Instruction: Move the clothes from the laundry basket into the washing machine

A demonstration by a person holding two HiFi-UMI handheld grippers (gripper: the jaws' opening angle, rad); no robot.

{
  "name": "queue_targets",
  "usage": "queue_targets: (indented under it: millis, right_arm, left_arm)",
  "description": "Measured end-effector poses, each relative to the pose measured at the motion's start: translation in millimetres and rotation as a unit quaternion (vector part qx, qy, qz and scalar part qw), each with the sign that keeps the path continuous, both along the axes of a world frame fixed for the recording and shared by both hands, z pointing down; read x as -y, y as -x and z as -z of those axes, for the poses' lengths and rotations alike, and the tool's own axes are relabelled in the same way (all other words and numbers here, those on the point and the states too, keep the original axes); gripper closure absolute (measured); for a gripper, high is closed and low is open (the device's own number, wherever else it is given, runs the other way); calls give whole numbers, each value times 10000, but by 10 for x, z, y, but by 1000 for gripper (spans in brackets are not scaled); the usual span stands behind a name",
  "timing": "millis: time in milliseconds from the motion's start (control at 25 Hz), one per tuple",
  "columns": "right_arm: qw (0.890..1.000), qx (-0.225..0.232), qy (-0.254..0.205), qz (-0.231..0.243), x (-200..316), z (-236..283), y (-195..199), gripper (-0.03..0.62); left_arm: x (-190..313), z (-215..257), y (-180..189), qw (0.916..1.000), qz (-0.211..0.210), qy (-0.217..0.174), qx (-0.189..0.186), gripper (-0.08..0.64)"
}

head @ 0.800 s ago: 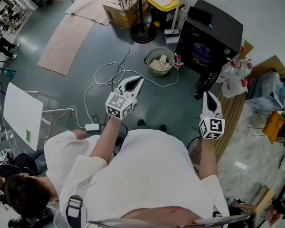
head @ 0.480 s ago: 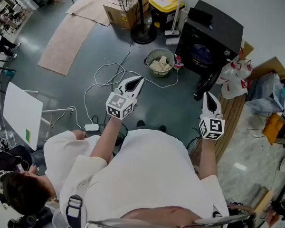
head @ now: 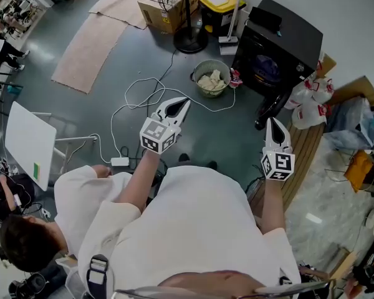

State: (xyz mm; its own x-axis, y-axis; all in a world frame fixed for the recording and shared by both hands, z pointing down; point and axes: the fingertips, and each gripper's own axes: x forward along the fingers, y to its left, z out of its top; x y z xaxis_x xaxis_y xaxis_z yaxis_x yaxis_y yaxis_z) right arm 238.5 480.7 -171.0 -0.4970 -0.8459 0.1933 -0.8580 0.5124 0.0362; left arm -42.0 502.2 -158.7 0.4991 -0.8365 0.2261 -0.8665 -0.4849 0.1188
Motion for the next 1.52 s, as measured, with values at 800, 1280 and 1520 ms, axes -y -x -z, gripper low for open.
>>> queue_targets:
  millis: [800, 1280, 1520]
  right_arm:
    - [9987, -52, 154, 485, 262, -210, -298, 581]
    - [9992, -41, 241, 301, 747, -454, -287, 581]
    - [9996, 18, 240, 146, 1343, -512, -35, 581]
  left_arm:
    - [43, -186, -348, 9991, 399, 146, 34, 554]
    - [646, -433, -363, 9996, 161, 231, 0, 554]
    - [1361, -477, -67, 9997, 34, 253, 22, 555]
